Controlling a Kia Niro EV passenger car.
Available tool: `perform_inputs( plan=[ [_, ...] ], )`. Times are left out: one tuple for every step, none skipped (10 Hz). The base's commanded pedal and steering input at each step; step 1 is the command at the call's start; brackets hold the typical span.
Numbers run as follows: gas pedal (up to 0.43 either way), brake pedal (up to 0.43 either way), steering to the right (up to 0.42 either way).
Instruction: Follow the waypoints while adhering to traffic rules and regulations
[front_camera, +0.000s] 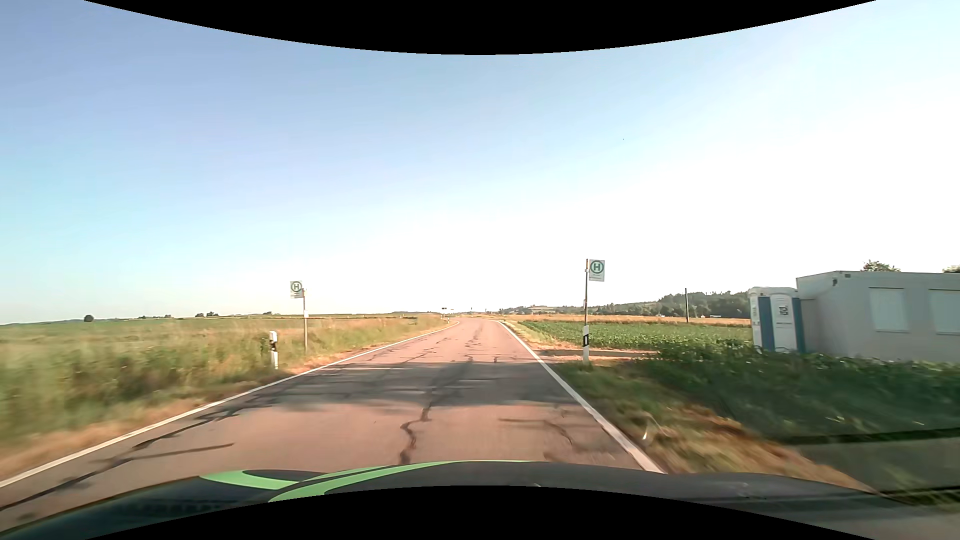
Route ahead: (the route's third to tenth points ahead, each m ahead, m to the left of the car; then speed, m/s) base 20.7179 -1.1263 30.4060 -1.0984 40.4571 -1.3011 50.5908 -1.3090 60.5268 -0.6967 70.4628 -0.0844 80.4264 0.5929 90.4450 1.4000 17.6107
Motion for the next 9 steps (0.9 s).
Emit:
perform_inputs(
  plan=[
    [0.287,0.000,-0.003],
    [0.287,0.000,-0.003],
    [0.287,0.000,-0.001],
    [0.287,0.000,0.001],
    [0.268,0.000,0.002],
    [0.260,0.000,0.002],
    [0.260,0.000,0.002],
    [0.260,0.000,0.002],
    [0.260,0.000,0.002]
  ],
)
